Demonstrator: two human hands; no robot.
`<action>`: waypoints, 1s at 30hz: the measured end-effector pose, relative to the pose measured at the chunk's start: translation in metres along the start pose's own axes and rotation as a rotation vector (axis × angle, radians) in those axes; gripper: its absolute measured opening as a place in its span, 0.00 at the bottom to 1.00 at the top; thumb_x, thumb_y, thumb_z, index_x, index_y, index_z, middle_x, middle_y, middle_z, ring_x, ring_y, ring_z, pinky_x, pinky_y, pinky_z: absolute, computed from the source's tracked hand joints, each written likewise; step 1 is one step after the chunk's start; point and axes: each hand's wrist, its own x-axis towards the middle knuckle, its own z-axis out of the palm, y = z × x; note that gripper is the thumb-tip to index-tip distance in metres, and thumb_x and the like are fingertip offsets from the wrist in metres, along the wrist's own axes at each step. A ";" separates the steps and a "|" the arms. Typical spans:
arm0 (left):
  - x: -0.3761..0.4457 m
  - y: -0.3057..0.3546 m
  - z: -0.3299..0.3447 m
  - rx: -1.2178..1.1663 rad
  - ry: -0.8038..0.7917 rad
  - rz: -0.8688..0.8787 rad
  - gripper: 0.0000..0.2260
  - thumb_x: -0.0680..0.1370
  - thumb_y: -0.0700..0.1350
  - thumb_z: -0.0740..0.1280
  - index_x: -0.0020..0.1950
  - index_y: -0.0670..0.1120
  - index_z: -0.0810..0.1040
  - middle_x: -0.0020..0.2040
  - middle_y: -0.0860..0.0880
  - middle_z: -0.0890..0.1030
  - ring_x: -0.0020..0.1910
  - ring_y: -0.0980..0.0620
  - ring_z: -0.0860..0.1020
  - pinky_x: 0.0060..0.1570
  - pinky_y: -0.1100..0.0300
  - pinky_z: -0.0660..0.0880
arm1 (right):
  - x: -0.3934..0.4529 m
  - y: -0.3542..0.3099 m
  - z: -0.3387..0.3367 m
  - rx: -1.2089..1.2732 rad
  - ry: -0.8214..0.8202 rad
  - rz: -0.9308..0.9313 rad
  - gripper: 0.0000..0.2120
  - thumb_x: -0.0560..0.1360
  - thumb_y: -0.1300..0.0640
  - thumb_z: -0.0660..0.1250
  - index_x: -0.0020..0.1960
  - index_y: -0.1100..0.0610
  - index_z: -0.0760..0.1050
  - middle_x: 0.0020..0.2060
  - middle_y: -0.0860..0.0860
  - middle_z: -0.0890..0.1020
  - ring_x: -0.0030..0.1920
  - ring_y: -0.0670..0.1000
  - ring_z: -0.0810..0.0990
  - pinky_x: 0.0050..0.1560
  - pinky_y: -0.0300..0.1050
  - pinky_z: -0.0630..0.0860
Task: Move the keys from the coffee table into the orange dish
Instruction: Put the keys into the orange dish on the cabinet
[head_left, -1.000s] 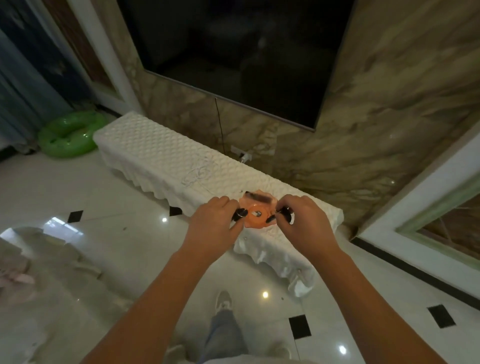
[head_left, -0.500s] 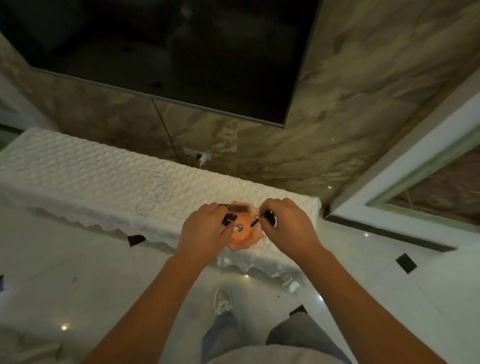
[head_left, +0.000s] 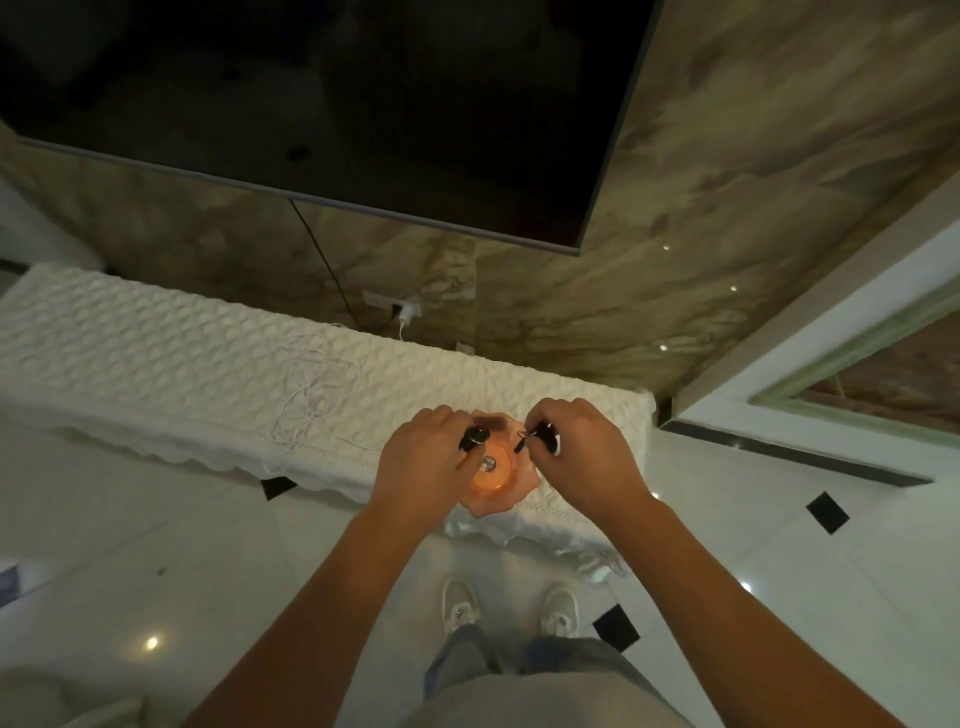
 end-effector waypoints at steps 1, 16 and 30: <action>0.002 -0.002 0.001 -0.004 -0.004 -0.003 0.14 0.78 0.55 0.64 0.57 0.48 0.78 0.49 0.51 0.80 0.47 0.53 0.76 0.42 0.64 0.65 | 0.002 0.001 0.002 0.004 -0.004 0.001 0.05 0.74 0.57 0.70 0.50 0.51 0.79 0.43 0.46 0.83 0.44 0.45 0.74 0.40 0.38 0.69; 0.014 -0.049 0.136 -0.084 -0.096 -0.060 0.07 0.74 0.49 0.70 0.47 0.46 0.78 0.41 0.49 0.78 0.39 0.51 0.75 0.35 0.59 0.71 | 0.026 0.093 0.110 0.066 -0.163 0.164 0.06 0.75 0.56 0.68 0.51 0.50 0.78 0.42 0.50 0.81 0.44 0.48 0.77 0.42 0.42 0.74; 0.014 -0.117 0.321 -0.074 -0.153 -0.093 0.08 0.73 0.50 0.71 0.47 0.47 0.76 0.41 0.50 0.78 0.39 0.51 0.75 0.35 0.61 0.65 | 0.046 0.182 0.275 0.132 -0.101 0.156 0.06 0.74 0.57 0.69 0.50 0.52 0.79 0.42 0.47 0.80 0.45 0.50 0.77 0.43 0.42 0.72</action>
